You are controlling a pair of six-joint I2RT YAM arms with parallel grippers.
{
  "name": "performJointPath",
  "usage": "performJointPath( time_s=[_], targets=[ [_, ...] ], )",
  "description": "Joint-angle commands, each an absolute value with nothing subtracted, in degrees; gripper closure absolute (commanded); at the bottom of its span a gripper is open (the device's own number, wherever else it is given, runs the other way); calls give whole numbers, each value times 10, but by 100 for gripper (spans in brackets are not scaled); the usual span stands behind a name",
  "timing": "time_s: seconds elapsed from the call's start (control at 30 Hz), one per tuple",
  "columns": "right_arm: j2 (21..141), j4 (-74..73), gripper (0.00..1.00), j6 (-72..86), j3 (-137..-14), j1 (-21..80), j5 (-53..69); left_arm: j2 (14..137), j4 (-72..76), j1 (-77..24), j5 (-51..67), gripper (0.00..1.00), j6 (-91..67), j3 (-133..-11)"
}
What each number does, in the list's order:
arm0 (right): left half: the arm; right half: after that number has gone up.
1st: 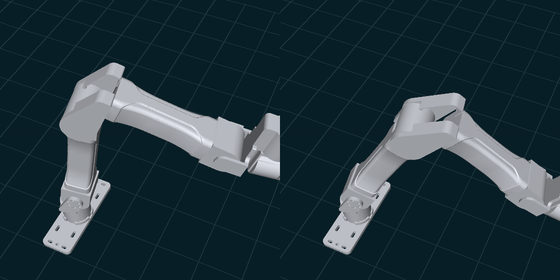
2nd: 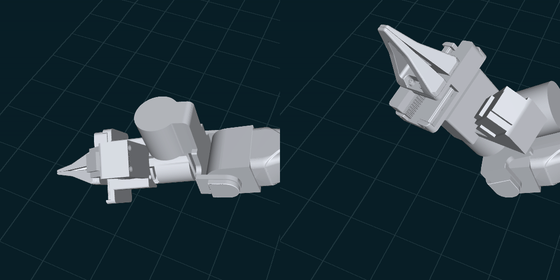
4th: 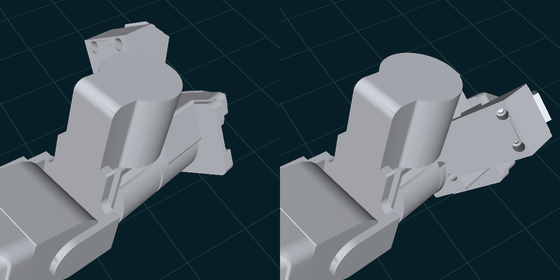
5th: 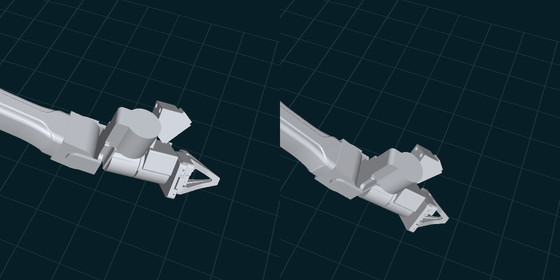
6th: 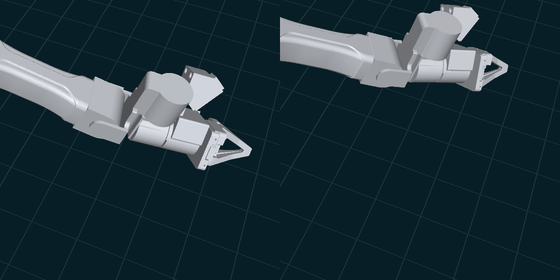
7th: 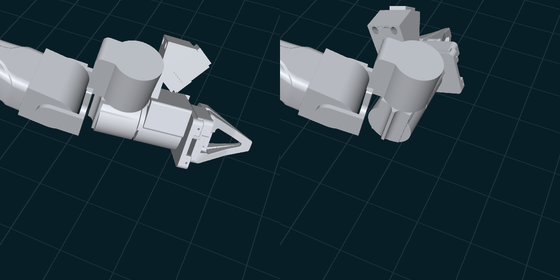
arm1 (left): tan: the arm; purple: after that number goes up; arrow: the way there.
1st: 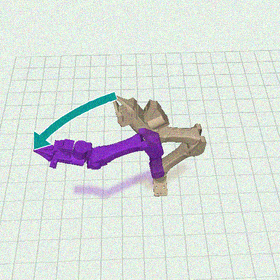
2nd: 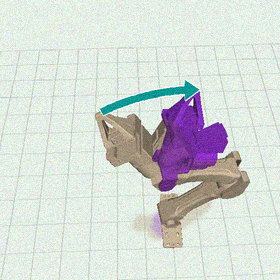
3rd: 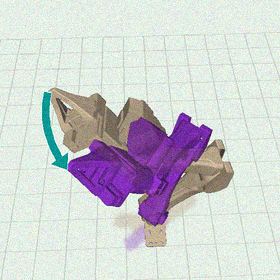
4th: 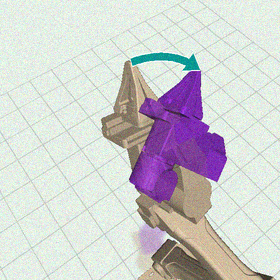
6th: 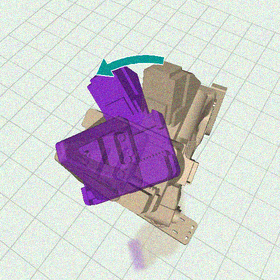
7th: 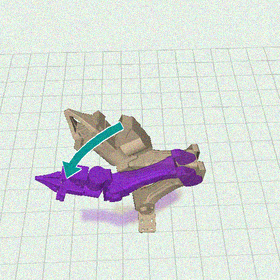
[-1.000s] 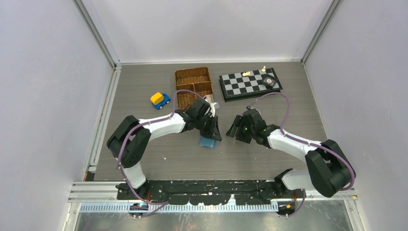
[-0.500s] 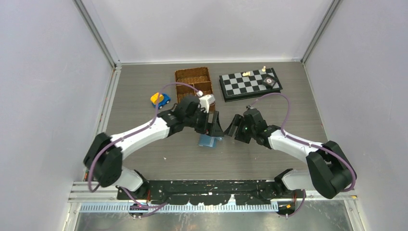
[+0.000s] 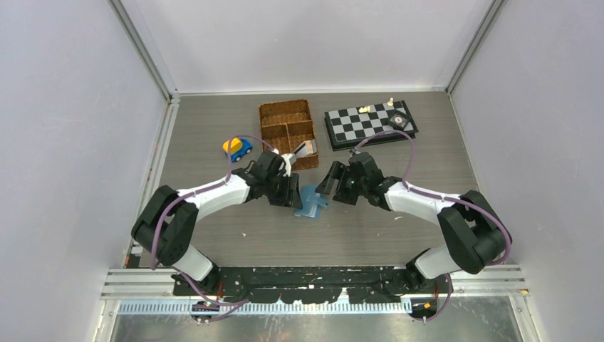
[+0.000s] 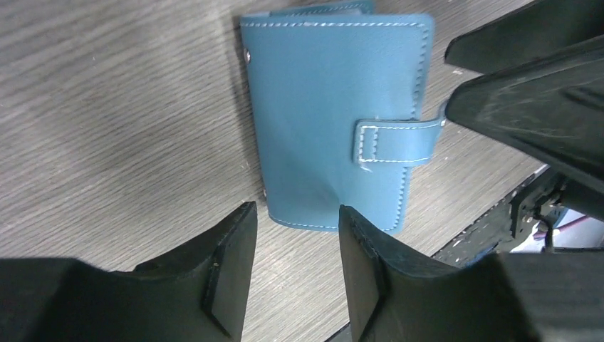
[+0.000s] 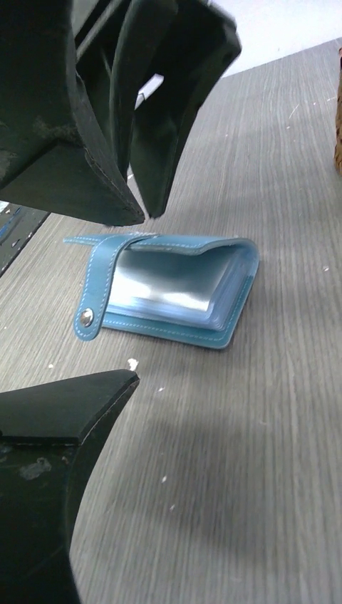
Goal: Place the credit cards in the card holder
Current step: Close the card holder at the center of the board.
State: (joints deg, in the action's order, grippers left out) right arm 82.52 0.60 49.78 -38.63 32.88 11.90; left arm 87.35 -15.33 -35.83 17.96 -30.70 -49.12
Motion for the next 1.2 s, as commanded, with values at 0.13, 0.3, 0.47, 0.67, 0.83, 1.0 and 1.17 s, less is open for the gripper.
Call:
performJointPath(
  time_s=[0.13, 0.3, 0.47, 0.67, 0.83, 1.0, 1.17],
  targets=[
    [885, 52, 21, 499, -447, 332, 158, 919, -100, -360, 179, 54, -304, -487],
    [930, 54, 29, 497, -463, 338, 173, 944, -77, -361, 188, 58, -309, -486],
    [962, 34, 49, 492, -471, 340, 157, 945, -71, -361, 187, 59, -309, -483],
    [981, 20, 89, 497, -465, 340, 134, 936, -66, -359, 185, 58, -316, -472],
    [973, 22, 100, 495, -448, 339, 110, 926, -27, -340, 209, 54, -347, -445],
    [985, 28, 99, 496, -438, 339, 112, 939, 26, -323, 252, 53, -386, -427],
    [988, 40, 99, 504, -426, 339, 108, 967, 82, -309, 279, 53, -435, -405]
  ],
)
